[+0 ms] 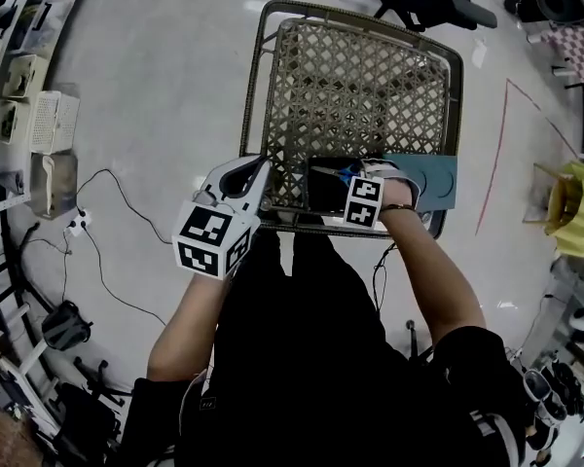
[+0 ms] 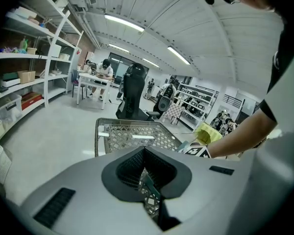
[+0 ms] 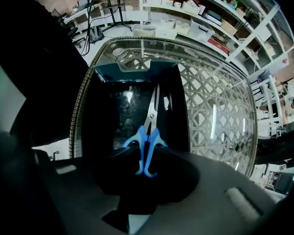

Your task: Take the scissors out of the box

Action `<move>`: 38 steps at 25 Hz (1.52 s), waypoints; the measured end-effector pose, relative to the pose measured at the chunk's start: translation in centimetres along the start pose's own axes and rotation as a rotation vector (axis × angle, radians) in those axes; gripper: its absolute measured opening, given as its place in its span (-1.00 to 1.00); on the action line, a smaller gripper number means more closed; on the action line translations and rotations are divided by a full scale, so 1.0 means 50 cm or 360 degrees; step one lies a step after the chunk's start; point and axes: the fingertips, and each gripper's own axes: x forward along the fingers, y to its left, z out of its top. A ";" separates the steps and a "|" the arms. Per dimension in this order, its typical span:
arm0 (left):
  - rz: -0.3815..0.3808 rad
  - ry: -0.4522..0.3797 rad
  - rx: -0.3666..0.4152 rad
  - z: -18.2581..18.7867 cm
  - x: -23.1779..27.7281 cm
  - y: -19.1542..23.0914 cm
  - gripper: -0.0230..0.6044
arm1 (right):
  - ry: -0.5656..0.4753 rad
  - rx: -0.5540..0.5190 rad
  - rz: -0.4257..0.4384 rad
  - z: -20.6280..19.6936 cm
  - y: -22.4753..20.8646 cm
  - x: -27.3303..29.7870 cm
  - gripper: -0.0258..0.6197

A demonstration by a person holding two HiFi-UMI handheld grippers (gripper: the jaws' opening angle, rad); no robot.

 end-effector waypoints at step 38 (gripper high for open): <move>-0.0078 -0.0020 0.0026 -0.010 -0.058 0.011 -0.91 | -0.0137 0.0425 -0.0006 0.030 0.016 -0.044 -0.64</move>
